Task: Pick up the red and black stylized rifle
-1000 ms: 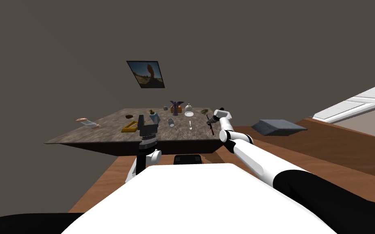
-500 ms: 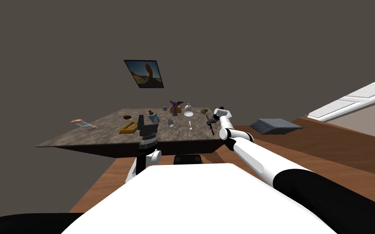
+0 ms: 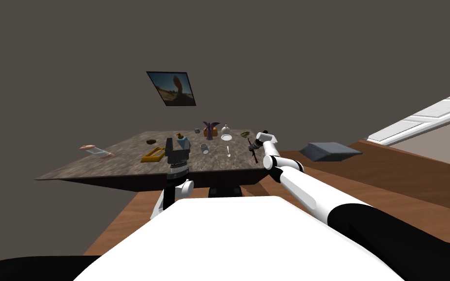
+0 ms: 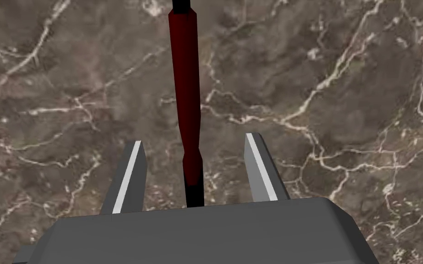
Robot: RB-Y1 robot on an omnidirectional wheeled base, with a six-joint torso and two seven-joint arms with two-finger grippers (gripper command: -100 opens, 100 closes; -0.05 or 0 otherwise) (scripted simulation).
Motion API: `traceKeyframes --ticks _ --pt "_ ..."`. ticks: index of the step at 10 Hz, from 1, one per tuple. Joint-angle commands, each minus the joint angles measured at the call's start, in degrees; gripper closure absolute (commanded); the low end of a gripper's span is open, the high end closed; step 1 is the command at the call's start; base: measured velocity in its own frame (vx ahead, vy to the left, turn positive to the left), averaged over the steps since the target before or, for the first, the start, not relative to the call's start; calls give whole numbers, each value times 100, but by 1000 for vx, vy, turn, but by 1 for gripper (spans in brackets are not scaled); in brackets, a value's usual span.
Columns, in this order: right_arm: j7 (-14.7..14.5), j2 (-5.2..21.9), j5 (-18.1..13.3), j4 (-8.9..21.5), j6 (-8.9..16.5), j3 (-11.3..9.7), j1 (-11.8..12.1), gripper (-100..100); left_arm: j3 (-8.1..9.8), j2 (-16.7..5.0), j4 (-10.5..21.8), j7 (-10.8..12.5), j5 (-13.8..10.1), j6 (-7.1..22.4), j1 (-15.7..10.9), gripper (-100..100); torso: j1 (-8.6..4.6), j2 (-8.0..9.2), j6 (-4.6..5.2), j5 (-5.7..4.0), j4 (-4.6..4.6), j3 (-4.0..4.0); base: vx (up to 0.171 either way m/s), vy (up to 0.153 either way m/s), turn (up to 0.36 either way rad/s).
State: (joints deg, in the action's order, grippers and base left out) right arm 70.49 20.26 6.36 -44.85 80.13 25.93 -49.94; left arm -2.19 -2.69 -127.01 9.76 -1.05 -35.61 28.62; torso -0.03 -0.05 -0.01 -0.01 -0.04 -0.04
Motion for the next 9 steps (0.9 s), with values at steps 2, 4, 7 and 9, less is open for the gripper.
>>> traceKeyframes --ticks 2,4,7,9 --pt "3 -1 1 0 1 1 -1 100 0 0 0 0 0 0 0 0 -3 2 0 -1 -1 0 0 0 0" --pt "7 0 1 0 1 3 -1 100 0 0 0 0 0 0 0 0 -5 2 -2 -2 -1 0 0 0 0" --pt "74 53 -18 -82 230 -11 -142 100 0 0 0 0 0 0 -1 0 -5 13 -5 0 4 8 -34 -8 26" --pt "73 24 -22 -73 177 -18 -120 0 0 0 0 0 0 0 0 0 -7 18 1 -2 3 10 -13 -4 4"
